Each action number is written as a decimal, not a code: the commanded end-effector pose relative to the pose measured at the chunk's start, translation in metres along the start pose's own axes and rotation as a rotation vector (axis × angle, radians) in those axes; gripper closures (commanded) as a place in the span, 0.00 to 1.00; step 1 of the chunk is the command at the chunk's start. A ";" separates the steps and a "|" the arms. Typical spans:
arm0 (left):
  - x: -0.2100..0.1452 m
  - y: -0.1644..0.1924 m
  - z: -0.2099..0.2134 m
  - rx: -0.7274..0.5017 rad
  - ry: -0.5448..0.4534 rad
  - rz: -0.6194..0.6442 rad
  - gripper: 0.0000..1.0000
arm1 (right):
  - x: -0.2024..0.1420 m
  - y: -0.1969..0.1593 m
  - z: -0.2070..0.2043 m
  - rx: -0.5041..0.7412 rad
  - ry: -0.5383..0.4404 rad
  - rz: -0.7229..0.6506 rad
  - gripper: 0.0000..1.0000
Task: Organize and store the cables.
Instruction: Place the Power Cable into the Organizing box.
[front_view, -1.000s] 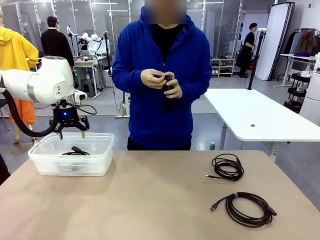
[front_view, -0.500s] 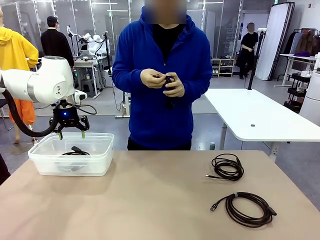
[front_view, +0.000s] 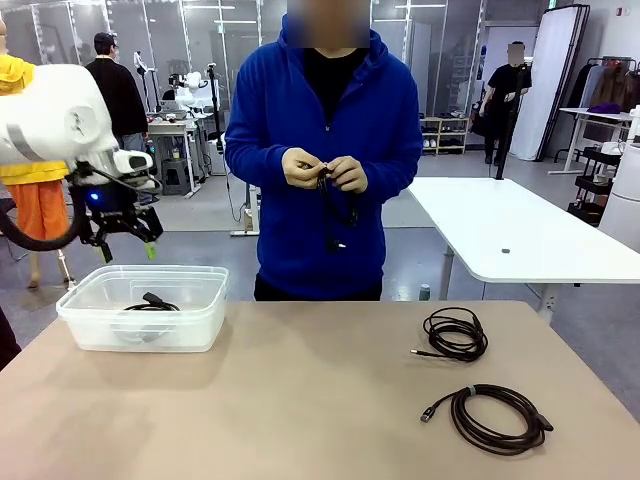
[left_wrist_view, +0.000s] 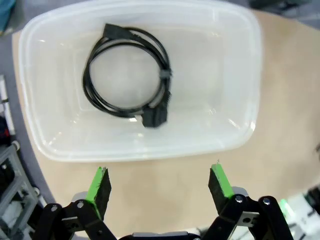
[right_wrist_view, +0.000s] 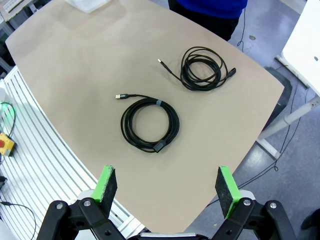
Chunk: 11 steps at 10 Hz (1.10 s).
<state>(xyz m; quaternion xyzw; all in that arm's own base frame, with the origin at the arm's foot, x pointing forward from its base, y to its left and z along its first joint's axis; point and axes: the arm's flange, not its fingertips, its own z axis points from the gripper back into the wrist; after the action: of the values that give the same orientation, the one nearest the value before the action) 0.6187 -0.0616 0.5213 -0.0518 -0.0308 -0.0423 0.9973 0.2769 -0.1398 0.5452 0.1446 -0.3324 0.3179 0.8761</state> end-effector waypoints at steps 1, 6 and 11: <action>-0.041 0.003 0.021 -0.063 0.020 -0.118 0.01 | -0.002 0.001 0.000 0.008 -0.003 0.015 0.00; -0.162 0.013 0.055 -0.119 -0.298 -0.295 0.01 | -0.002 0.001 0.000 0.008 -0.003 0.015 0.00; -0.218 0.065 0.047 -0.139 -0.472 -0.529 0.01 | -0.002 0.001 0.000 0.008 -0.003 0.015 0.00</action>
<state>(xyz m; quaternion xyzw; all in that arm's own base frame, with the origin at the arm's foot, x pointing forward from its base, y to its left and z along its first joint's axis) 0.4077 0.0226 0.5551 -0.1134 -0.2563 -0.2567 0.9250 0.2769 -0.1398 0.5451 0.1444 -0.3323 0.3182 0.8761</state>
